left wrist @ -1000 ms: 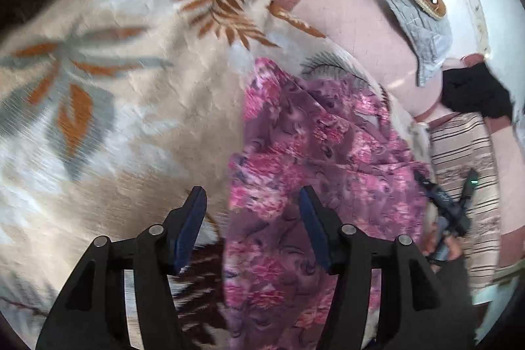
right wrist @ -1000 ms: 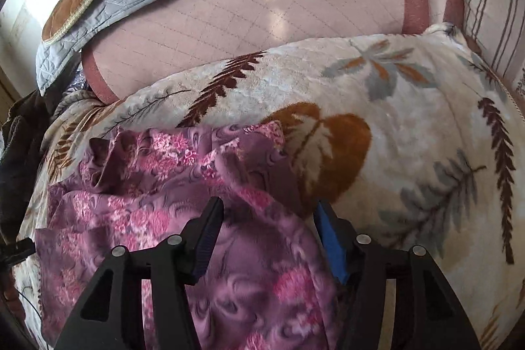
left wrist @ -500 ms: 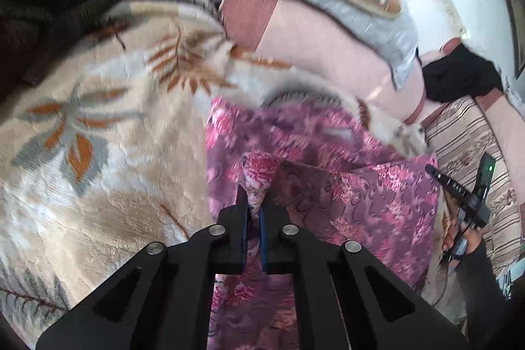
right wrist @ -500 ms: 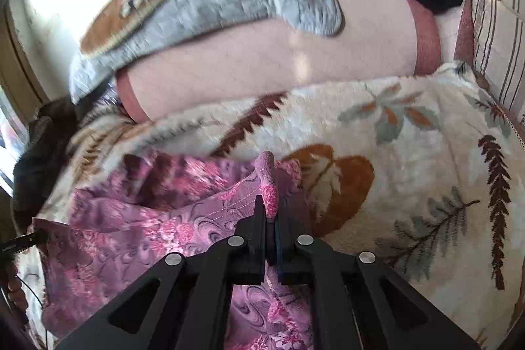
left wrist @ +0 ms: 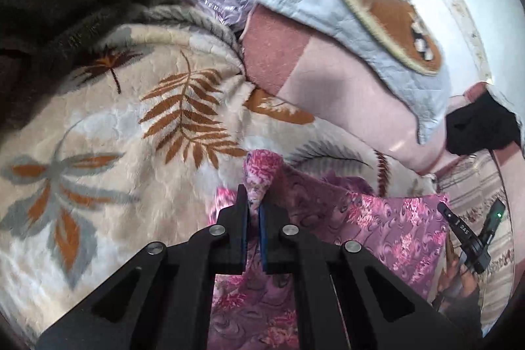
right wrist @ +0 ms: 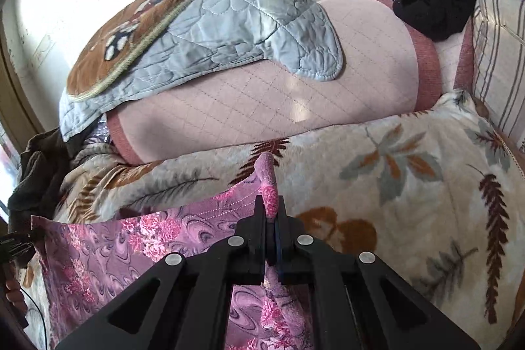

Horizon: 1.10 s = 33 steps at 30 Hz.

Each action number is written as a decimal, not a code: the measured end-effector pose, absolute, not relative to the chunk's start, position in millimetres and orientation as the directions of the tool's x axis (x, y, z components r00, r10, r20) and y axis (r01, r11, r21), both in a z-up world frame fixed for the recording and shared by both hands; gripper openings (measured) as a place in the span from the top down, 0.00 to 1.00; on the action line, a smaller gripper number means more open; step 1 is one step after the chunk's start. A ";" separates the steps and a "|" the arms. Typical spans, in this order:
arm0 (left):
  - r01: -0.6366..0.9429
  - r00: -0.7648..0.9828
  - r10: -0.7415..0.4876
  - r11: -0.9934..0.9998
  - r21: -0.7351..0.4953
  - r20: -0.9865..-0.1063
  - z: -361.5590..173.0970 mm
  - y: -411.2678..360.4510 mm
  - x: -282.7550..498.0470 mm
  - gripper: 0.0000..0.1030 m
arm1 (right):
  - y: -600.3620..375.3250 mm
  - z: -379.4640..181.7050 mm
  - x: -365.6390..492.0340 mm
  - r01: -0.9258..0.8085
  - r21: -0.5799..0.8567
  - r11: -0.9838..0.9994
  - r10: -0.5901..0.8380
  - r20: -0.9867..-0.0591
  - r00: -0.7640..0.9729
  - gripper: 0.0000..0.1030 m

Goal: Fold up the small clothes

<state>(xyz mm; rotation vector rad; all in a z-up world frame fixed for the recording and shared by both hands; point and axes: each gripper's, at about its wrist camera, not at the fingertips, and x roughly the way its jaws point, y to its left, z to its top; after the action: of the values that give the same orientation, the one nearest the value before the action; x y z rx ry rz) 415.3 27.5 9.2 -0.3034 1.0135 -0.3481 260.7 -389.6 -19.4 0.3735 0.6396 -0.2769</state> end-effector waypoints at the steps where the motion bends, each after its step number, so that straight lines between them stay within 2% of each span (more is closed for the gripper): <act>1: 0.136 0.475 -0.412 0.907 -0.398 -0.778 1.6 25.1 421.9 0.97 | -392.6 -24.8 266.9 0.369 0.261 0.892 -0.133 -0.629 0.766 0.97; 5: 0.092 0.419 -0.363 0.929 -0.359 -0.832 -38.7 17.3 440.2 0.97 | -404.5 -55.9 283.7 0.425 0.284 0.860 -0.139 -0.670 0.729 0.97; 7: 0.073 0.394 -0.354 0.932 -0.355 -0.848 -52.4 17.9 442.4 0.96 | -411.4 -81.0 292.5 0.463 0.291 0.837 -0.117 -0.732 0.671 0.95; 9: 0.068 0.403 -0.360 0.929 -0.364 -0.841 -46.6 24.2 439.9 0.91 | -416.2 -97.0 294.2 0.515 0.258 0.817 -0.122 -0.796 0.592 0.92; 10: 0.048 0.413 -0.350 0.930 -0.363 -0.841 -38.8 32.2 437.7 0.91 | -416.2 -92.5 287.5 0.519 0.267 0.812 -0.138 -0.777 0.615 0.87; 12: 0.028 0.459 -0.365 0.917 -0.397 -0.810 -22.0 48.7 427.7 0.91 | -415.1 -75.6 266.2 0.523 0.315 0.792 -0.164 -0.715 0.680 0.85; 15: 0.089 0.482 -0.461 0.872 -0.482 -0.745 -2.0 56.9 400.6 0.91 | -401.7 -60.4 235.1 0.360 0.480 0.800 -0.010 -0.590 0.807 0.85; 17: 0.136 0.458 -0.499 0.857 -0.497 -0.735 -3.9 45.3 378.8 0.88 | -392.4 -71.2 231.6 0.313 0.523 0.793 0.076 -0.594 0.801 0.79; 20: 0.139 0.344 -0.448 0.894 -0.427 -0.825 -37.1 16.6 362.1 0.85 | -379.3 -113.5 242.2 0.379 0.460 0.803 0.110 -0.740 0.663 0.81; 21: 0.132 0.300 -0.399 0.917 -0.377 -0.866 -51.2 10.1 358.5 0.87 | -378.6 -108.1 232.4 0.379 0.464 0.801 0.078 -0.708 0.702 0.83; 22: 0.138 0.308 -0.388 0.922 -0.363 -0.869 -54.3 11.1 353.7 0.87 | -380.5 -101.1 226.9 0.404 0.463 0.788 0.063 -0.715 0.696 0.81; 24: 0.138 0.332 -0.390 0.921 -0.365 -0.859 -41.3 20.1 339.7 0.87 | -389.6 -86.4 200.9 0.430 0.530 0.731 0.074 -0.688 0.722 0.75; 26: 0.124 0.332 -0.440 0.897 -0.424 -0.834 -30.2 34.2 324.4 0.87 | -399.4 -78.2 174.2 0.433 0.564 0.704 0.070 -0.661 0.747 0.70; 27: 0.119 0.332 -0.459 0.887 -0.446 -0.825 -27.3 38.8 316.8 0.85 | -403.8 -77.2 155.7 0.463 0.543 0.701 0.041 -0.678 0.734 0.58; 28: 0.116 0.329 -0.482 0.874 -0.471 -0.812 -25.1 43.4 306.7 0.83 | -405.6 -78.1 146.2 0.483 0.521 0.704 0.018 -0.693 0.721 0.51; 30: 0.118 0.318 -0.502 0.863 -0.492 -0.804 -28.5 45.2 287.7 0.74 | -404.5 -90.7 125.9 0.512 0.482 0.711 -0.002 -0.727 0.686 0.51; 32: 0.114 0.300 -0.479 0.877 -0.468 -0.825 -39.6 38.7 275.1 0.72 | -405.6 -109.4 124.5 0.520 0.501 0.692 0.059 -0.757 0.651 0.53; 33: 0.112 0.300 -0.462 0.886 -0.450 -0.835 -44.1 38.0 271.1 0.72 | -403.1 -116.7 123.1 0.498 0.537 0.681 0.118 -0.752 0.649 0.82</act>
<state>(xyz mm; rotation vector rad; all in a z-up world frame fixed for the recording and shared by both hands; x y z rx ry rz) 271.1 38.0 -44.1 -0.3347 1.2124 -0.3903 123.1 -403.1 -116.7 0.8128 0.8570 -0.2451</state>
